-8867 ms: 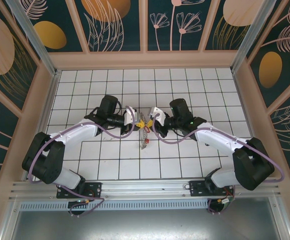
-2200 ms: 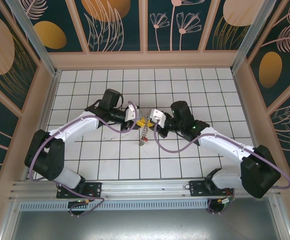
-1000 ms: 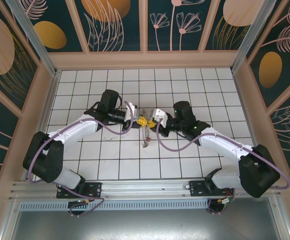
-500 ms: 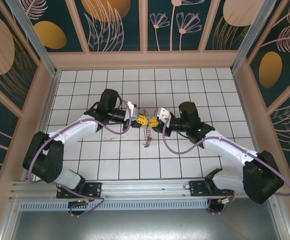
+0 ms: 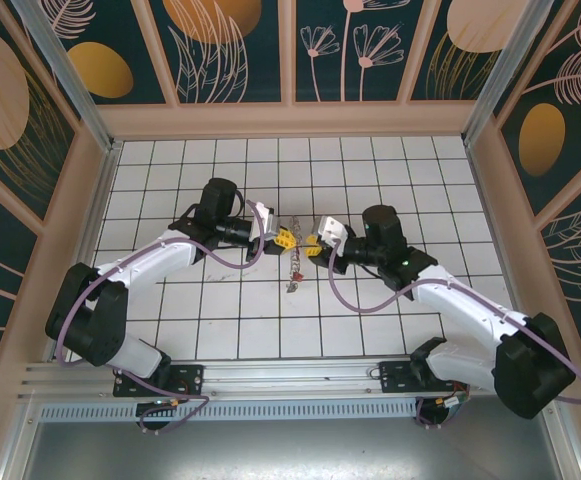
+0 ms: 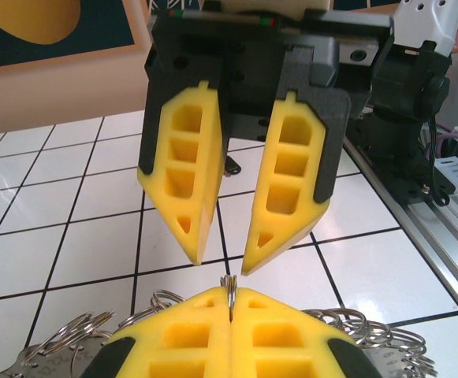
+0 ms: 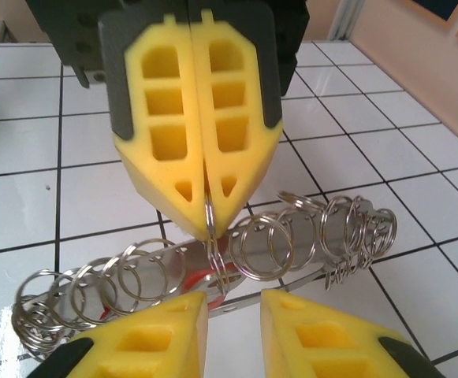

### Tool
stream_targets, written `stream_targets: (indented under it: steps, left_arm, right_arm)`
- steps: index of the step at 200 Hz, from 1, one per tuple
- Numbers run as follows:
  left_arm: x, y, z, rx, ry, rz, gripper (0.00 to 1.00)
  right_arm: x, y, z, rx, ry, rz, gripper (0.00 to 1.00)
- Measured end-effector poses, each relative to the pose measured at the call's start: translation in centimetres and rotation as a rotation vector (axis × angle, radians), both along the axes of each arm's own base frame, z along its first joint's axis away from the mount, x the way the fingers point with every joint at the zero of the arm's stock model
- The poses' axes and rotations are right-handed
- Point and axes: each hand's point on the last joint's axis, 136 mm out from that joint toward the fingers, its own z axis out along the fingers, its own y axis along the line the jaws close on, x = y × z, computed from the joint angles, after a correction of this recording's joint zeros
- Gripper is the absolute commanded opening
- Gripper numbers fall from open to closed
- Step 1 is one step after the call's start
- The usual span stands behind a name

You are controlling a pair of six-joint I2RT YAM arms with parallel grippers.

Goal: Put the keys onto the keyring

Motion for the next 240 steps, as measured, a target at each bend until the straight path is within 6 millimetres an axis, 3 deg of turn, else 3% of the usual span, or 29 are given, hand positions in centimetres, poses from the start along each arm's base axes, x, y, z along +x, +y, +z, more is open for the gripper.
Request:
stream_targets:
  steps: [43,97,119,134,194,240]
  left_arm:
    - [0.0,0.0,0.0,0.0,0.0,0.0,0.0]
    - [0.0,0.0,0.0,0.0,0.001,0.0,0.0]
    - [0.0,0.0,0.0,0.001,0.001,0.0,0.0]
    - [0.0,0.0,0.0,0.001,0.001,0.001,0.0]
    - [0.3,0.1,-0.3,0.012,-0.004,0.019,0.0]
    - [0.2,0.2,-0.7,0.047,-0.019,0.016,0.1]
  right_arm:
    - [-0.6,1.0,0.8,0.019,-0.006,0.047,0.23]
    - [0.0,1.5,0.2,-0.001,-0.003,0.06,0.2]
    - [0.1,1.6,-0.3,-0.01,0.005,0.062,0.16]
    - [0.1,1.7,-0.5,-0.013,0.008,0.065,0.08]
    - [0.2,1.7,-0.6,-0.015,0.014,0.062,0.0]
    - [0.0,1.6,-0.9,-0.026,0.029,0.063,0.0]
